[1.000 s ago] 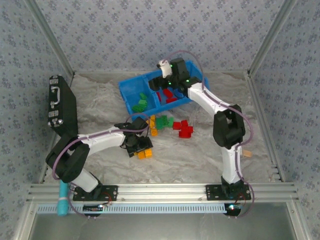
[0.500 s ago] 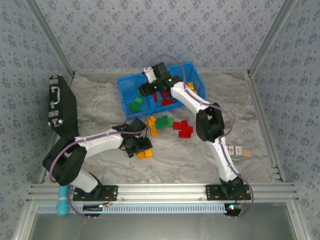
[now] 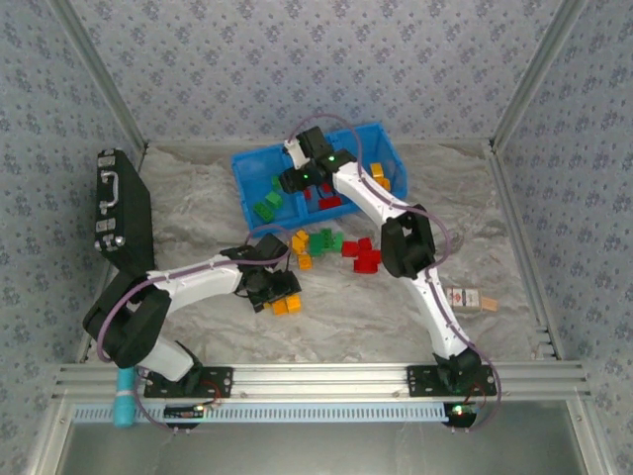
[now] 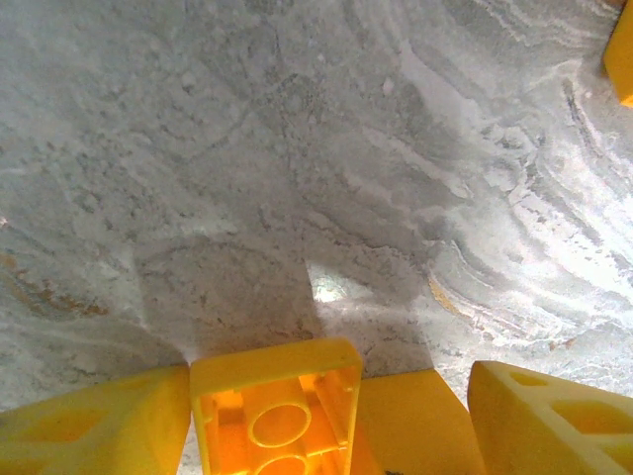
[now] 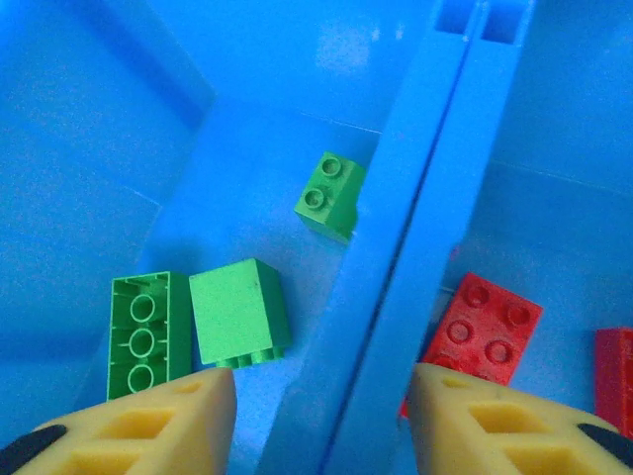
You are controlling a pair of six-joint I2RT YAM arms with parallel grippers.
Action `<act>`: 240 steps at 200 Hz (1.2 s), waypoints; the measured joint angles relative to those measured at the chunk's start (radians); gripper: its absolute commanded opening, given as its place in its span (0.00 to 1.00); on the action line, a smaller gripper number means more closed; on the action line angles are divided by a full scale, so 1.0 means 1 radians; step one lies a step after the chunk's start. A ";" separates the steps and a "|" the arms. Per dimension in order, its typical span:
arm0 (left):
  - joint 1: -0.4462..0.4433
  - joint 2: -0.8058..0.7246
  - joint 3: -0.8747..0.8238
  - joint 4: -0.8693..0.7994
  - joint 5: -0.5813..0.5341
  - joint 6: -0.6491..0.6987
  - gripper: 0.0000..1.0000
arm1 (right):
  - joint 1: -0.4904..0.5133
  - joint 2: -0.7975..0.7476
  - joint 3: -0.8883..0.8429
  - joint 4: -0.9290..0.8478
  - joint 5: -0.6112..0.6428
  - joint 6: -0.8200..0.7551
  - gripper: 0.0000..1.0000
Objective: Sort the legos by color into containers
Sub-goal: Rotate the container at the top-center of the table.
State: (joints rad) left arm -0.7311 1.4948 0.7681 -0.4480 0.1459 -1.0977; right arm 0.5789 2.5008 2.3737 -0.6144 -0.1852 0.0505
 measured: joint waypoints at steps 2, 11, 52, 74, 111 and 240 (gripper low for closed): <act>0.000 0.000 0.000 0.000 0.000 0.000 0.74 | 0.000 0.003 0.006 -0.002 0.001 0.002 0.43; 0.000 0.000 0.000 0.000 0.000 0.000 0.74 | 0.000 0.016 0.029 -0.010 -0.002 0.014 0.42; 0.003 0.000 0.000 -0.002 -0.001 0.005 0.74 | -0.008 0.073 0.116 -0.011 -0.014 0.090 0.36; 0.003 0.000 0.000 -0.007 -0.005 0.016 0.74 | -0.014 0.097 0.146 0.005 -0.023 0.146 0.34; 0.003 -0.001 0.005 -0.035 -0.030 0.035 0.73 | -0.016 0.087 0.097 0.079 -0.039 0.227 0.42; 0.024 -0.020 0.006 -0.080 -0.067 0.063 0.73 | 0.021 0.029 -0.039 0.134 0.068 0.297 0.27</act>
State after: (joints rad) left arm -0.7067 1.4746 0.7746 -0.5278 0.0792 -1.0348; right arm 0.5995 2.5301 2.3344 -0.4808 -0.1169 0.3477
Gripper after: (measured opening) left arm 0.737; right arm 0.350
